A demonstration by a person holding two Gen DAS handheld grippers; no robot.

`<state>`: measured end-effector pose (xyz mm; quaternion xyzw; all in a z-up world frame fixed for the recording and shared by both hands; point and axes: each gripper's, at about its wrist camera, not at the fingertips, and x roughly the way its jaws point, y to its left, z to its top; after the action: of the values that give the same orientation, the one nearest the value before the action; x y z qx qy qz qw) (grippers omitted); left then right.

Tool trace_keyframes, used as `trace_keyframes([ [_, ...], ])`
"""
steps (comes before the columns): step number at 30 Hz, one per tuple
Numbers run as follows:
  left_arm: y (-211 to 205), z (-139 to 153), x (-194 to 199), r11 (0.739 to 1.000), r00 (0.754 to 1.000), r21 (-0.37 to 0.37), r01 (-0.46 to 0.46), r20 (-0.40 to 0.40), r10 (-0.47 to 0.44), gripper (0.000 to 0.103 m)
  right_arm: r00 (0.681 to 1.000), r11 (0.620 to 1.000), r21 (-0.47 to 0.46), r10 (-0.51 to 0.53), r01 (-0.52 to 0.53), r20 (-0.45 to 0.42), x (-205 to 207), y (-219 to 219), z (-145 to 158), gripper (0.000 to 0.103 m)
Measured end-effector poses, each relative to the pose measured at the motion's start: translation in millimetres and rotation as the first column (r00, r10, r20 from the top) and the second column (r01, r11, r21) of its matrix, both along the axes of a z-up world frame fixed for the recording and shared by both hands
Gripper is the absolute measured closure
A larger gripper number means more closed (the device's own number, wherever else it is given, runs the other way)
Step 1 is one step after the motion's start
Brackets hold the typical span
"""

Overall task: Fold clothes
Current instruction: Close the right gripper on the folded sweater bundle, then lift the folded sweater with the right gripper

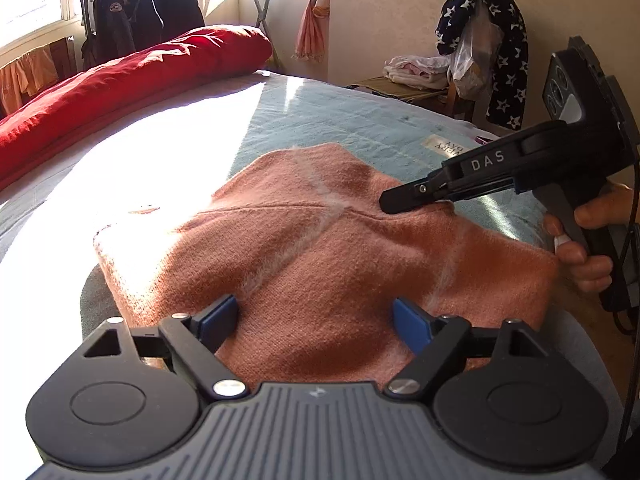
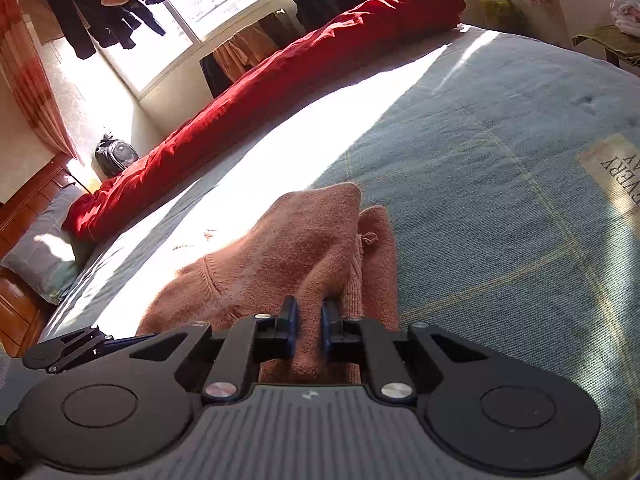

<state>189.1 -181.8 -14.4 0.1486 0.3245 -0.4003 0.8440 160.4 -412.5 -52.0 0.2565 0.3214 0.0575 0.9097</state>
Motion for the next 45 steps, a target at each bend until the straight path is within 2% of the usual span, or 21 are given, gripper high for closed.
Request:
trace_keyframes([
  [3,-10.6,-0.2,15.2,1.0,0.999,-0.023,0.004,-0.035,-0.005,0.02,1.0,0.999,-0.046,0.009,-0.009,0.003,2.5,-2.2,10.3,0.09],
  [5,-17.0,-2.7,25.5,0.999,0.998,-0.044,-0.002,-0.066,-0.001,0.02,0.999,0.998,-0.061,0.009,-0.011,-0.04,9.3,-3.4,0.9,0.088],
  [7,-16.8,-0.4,34.6,0.997,0.995,-0.077,-0.015,-0.103,0.008,0.02,0.999,1.0,-0.022,0.001,-0.002,-0.042,7.5,-8.0,-5.5,0.087],
  [9,-7.8,8.0,39.2,0.994,0.991,-0.108,-0.027,-0.135,0.012,0.022,0.999,1.0,0.019,-0.008,0.009,-0.034,2.3,-12.7,-4.7,0.082],
  [11,9.8,20.6,45.7,0.989,0.991,-0.138,-0.052,-0.133,0.034,0.022,0.999,0.999,0.001,-0.042,0.042,0.002,-7.2,-13.3,8.0,0.07],
  [14,32.0,34.5,60.7,0.981,0.99,-0.164,-0.106,-0.106,0.089,0.022,0.997,1.0,0.005,0.0,0.0,0.08,-5.2,-11.4,28.9,0.065],
  [16,41.5,38.0,76.9,0.973,0.984,-0.174,-0.154,-0.118,0.135,0.022,0.992,0.997,-0.026,0.073,-0.07,0.103,14.8,-4.6,43.3,0.064],
  [18,45.8,32.4,93.0,0.965,0.975,-0.193,-0.176,-0.171,0.143,0.022,0.983,0.986,-0.089,0.147,-0.138,0.109,43.9,6.2,57.5,0.064],
  [21,43.4,9.8,99.6,0.968,0.963,-0.172,-0.183,-0.23,0.141,0.022,0.954,0.944,-0.195,0.286,-0.265,0.088,94.2,25.2,73.8,0.064],
  [26,39.0,0.6,89.3,0.979,0.983,-0.15,-0.136,-0.147,0.114,0.021,0.875,0.835,-0.266,0.477,-0.481,-0.083,169.6,60.2,62.5,0.064],
  [29,36.5,3.8,92.9,0.985,0.991,-0.146,-0.097,-0.105,0.082,0.021,0.836,0.788,-0.281,0.526,-0.548,-0.154,198.6,75.6,40.7,0.064],
  [31,35.7,-0.7,100.0,0.985,0.987,-0.145,-0.094,-0.142,0.073,0.021,0.812,0.763,-0.279,0.557,-0.583,-0.174,208.9,85.0,29.5,0.064],
  [34,36.8,-6.7,101.2,0.984,0.988,-0.158,-0.078,-0.144,0.056,0.021,0.778,0.727,-0.28,0.601,-0.627,-0.182,218.4,97.6,16.8,0.064],
  [36,38.5,-8.7,100.7,0.984,0.989,-0.166,-0.068,-0.137,0.046,0.02,0.768,0.706,-0.307,0.611,-0.638,-0.193,219.5,105.2,9.2,0.064],
  [37,39.2,-9.0,101.0,0.983,0.99,-0.168,-0.068,-0.136,0.045,0.02,0.765,0.703,-0.306,0.616,-0.642,-0.186,217.5,106.0,7.4,0.07],
  [38,39.4,-7.7,101.1,0.983,0.99,-0.17,-0.074,-0.13,0.052,0.02,0.762,0.701,-0.306,0.622,-0.644,-0.18,215.3,106.7,5.8,0.084],
  [39,39.5,-6.1,101.3,0.982,0.991,-0.173,-0.081,-0.122,0.061,0.02,0.766,0.697,-0.326,0.619,-0.638,-0.174,210.5,107.8,6.9,0.086],
  [41,39.7,0.2,100.3,0.982,0.997,-0.179,-0.069,-0.052,0.06,0.02,0.802,0.714,-0.381,0.578,-0.588,-0.153,205.6,108.5,13.2,0.096],
  [42,38.7,2.5,102.4,0.981,0.998,-0.181,-0.067,-0.018,0.064,0.02,0.827,0.74,-0.384,0.543,-0.553,-0.145,207.8,104.2,14.2,0.097],
  [43,37.2,3.0,107.6,0.981,0.997,-0.179,-0.074,-0.023,0.071,0.02,0.85,0.763,-0.386,0.508,-0.518,-0.137,210.1,100.0,15.0,0.103],
  [45,36.7,-5.5,122.0,0.978,0.99,-0.173,-0.116,-0.097,0.1,0.02,0.857,0.783,-0.35,0.487,-0.514,-0.169,221.0,92.4,8.5,0.103],
])
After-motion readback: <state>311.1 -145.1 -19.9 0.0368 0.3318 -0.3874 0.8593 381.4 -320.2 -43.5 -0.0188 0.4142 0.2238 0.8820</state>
